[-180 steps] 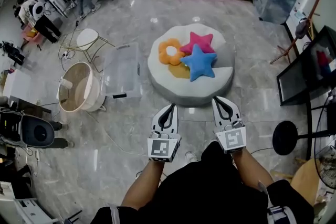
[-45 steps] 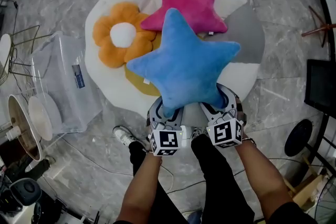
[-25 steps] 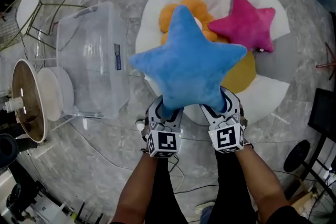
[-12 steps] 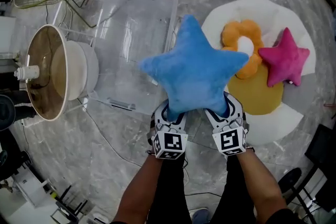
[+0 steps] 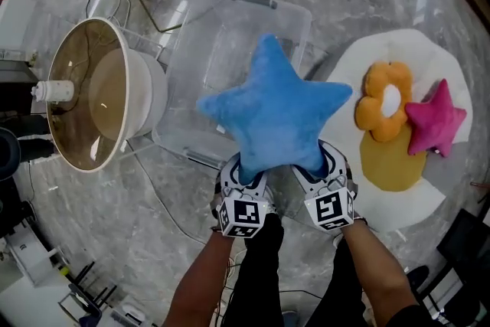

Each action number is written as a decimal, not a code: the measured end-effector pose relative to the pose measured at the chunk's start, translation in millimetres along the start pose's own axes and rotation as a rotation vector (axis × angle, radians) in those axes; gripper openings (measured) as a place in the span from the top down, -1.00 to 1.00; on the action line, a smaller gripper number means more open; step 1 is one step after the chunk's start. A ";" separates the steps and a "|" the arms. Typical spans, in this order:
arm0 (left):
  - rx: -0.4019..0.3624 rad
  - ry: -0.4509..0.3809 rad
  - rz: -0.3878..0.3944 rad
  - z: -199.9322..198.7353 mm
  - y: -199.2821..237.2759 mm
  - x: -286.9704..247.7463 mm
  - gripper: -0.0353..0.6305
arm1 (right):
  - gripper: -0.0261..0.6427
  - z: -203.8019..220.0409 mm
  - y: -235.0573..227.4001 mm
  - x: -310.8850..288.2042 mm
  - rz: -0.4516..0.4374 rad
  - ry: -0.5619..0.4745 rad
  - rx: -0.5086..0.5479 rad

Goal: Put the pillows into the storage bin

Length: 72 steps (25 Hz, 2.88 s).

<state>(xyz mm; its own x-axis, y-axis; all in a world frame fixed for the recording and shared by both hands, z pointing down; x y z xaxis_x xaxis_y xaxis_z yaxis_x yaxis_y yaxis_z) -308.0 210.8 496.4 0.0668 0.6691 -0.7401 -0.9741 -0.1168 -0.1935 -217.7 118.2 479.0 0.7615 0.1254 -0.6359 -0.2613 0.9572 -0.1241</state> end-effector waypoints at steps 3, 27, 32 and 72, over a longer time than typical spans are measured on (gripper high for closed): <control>0.018 0.008 -0.017 18.4 26.8 3.8 0.07 | -0.07 -13.8 17.5 -26.3 -0.031 0.005 0.022; 0.145 0.124 -0.103 111.9 130.2 -27.8 -0.07 | -0.45 -49.5 66.7 -179.8 -0.136 0.165 0.170; 0.179 0.152 -0.110 130.5 136.9 -23.2 -0.15 | -0.87 -49.0 65.3 -179.4 -0.136 0.161 0.086; -0.111 -0.175 -0.009 -151.0 -80.2 -74.9 0.84 | 0.88 35.1 -177.8 103.5 0.353 -0.198 -0.184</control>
<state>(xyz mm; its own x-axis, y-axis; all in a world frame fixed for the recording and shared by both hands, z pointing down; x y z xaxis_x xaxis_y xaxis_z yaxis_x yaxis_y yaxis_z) -202.3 59.2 470.1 0.0274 0.7865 -0.6169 -0.9433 -0.1839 -0.2764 -71.6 -29.9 461.9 0.7010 0.5012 -0.5073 -0.6135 0.7865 -0.0709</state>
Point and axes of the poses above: the fingertips, and each gripper's own axes: x backward along the fingers, y to its left, z out of its underside, the point moved 3 cm from there along x, backward along the fingers, and after that the axes turned 13 degrees about -x, right-handed, at the moved point
